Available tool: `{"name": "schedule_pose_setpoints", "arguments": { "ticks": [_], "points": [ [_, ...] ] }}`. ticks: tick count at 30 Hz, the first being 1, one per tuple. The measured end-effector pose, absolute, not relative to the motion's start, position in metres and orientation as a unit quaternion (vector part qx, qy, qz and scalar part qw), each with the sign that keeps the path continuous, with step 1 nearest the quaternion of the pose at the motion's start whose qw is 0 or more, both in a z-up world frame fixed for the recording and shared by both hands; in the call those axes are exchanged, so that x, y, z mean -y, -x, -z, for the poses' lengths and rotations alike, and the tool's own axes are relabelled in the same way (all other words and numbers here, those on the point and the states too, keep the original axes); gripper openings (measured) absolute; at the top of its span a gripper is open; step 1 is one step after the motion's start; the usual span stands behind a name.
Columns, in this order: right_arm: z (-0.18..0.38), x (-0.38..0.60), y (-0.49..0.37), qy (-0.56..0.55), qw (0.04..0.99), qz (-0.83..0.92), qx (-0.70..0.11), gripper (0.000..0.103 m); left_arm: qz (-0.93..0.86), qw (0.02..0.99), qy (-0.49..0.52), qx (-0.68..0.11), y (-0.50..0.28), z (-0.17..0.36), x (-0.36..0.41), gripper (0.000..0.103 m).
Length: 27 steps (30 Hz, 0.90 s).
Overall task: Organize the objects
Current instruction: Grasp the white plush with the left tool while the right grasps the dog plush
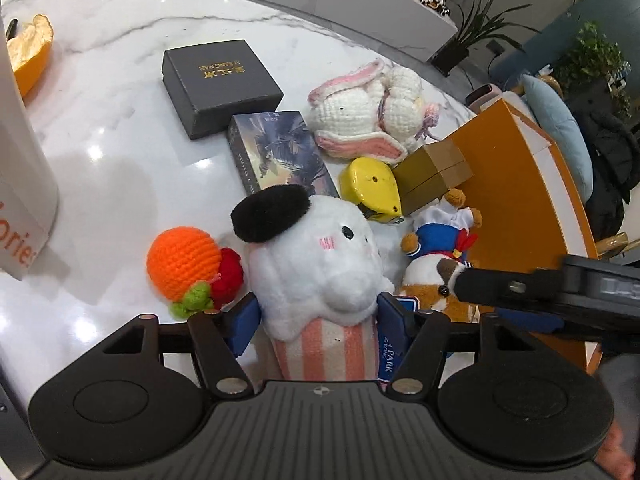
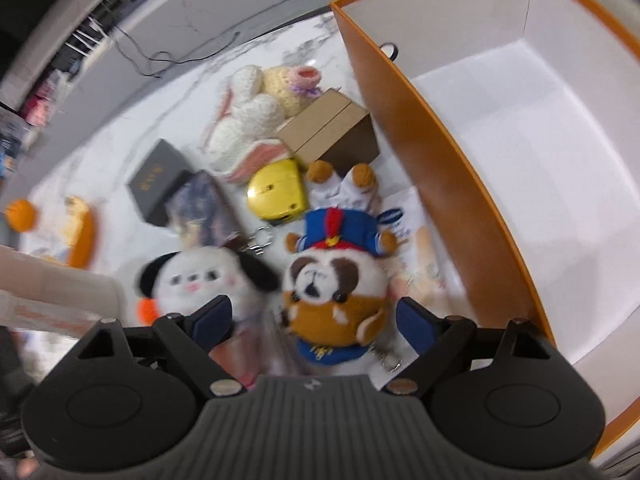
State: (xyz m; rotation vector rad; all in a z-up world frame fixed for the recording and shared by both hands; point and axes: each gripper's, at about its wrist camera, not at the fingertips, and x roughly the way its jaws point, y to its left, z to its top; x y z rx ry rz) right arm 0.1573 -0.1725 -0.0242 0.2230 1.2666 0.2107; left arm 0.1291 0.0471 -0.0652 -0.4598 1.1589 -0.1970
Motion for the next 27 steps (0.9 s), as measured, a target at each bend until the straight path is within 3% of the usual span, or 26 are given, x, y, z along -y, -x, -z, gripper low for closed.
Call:
{"name": "schedule_pose_setpoints", "arguments": {
  "ticks": [6,11,14,20,27],
  "points": [
    [0.043,0.152,-0.170,-0.070,0.803,-0.064,-0.589,0.090,0.091,0.811,0.191,-0.545,-0.133,0.065,-0.038,0.083],
    [0.060,0.141,-0.182,-0.047,0.793,-0.051,-0.606,0.089,0.097,0.807,0.197,-0.548,-0.135,0.069,-0.038,0.077],
    [0.060,0.131,-0.180,0.008,0.806,-0.043,-0.590,0.067,0.100,0.810,0.189,-0.546,-0.135,0.069,-0.037,0.074],
    [0.059,0.124,-0.171,0.042,0.807,-0.066,-0.586,0.059,0.096,0.819,0.176,-0.538,-0.131,0.065,-0.032,0.069],
    [0.034,0.131,-0.153,-0.002,0.811,-0.098,-0.577,0.058,0.109,0.838,0.171,-0.507,-0.112,0.039,-0.038,0.068]
  ]
}}
